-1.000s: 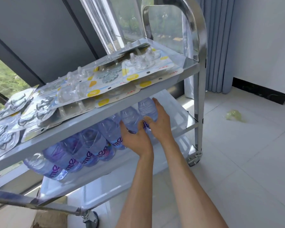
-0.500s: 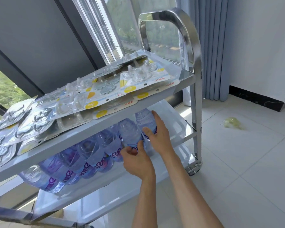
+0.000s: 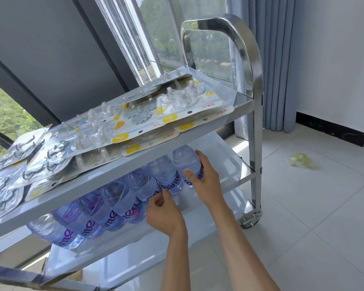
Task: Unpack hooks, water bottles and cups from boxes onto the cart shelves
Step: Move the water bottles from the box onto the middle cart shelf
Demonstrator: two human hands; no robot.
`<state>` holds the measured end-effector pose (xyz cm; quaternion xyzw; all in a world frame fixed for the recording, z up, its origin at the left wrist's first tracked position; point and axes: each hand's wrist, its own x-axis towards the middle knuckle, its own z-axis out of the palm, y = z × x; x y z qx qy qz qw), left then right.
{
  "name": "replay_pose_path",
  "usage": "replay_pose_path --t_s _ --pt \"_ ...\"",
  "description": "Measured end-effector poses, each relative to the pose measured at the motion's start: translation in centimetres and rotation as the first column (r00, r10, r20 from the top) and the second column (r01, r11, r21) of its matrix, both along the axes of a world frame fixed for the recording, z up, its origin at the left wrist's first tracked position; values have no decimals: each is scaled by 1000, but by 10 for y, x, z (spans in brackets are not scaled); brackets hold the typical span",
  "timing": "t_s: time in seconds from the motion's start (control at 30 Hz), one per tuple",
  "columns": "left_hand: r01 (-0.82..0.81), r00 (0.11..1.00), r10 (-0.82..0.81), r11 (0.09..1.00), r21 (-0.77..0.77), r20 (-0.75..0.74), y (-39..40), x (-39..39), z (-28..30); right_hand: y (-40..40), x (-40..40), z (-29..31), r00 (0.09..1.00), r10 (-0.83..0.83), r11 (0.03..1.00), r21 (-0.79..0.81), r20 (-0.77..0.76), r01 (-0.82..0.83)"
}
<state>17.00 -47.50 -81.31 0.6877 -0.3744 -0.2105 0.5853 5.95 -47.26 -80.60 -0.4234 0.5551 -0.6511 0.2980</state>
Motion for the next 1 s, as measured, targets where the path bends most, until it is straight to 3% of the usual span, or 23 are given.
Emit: replay_pose_path --t_s 0.3,0.47,0.67,0.8,1.0 --pt "10 992 -2 998 -70 124 3 47 -5 18 34 -5 1000 1 998 -58 -11 -1" --pt "60 976 -64 998 29 208 7 58 -27 27 56 -3 998 -30 997 -66 56 33" --pt "126 975 -123 992 -6 183 9 72 -24 28 71 9 999 -15 1000 -17 -41 15" --pt "139 962 -140 990 23 233 13 72 -22 22 83 10 993 -112 994 -2 -38 112" --pt "142 980 -143 990 16 137 16 75 -23 8 107 -2 977 -213 975 -69 14 213"
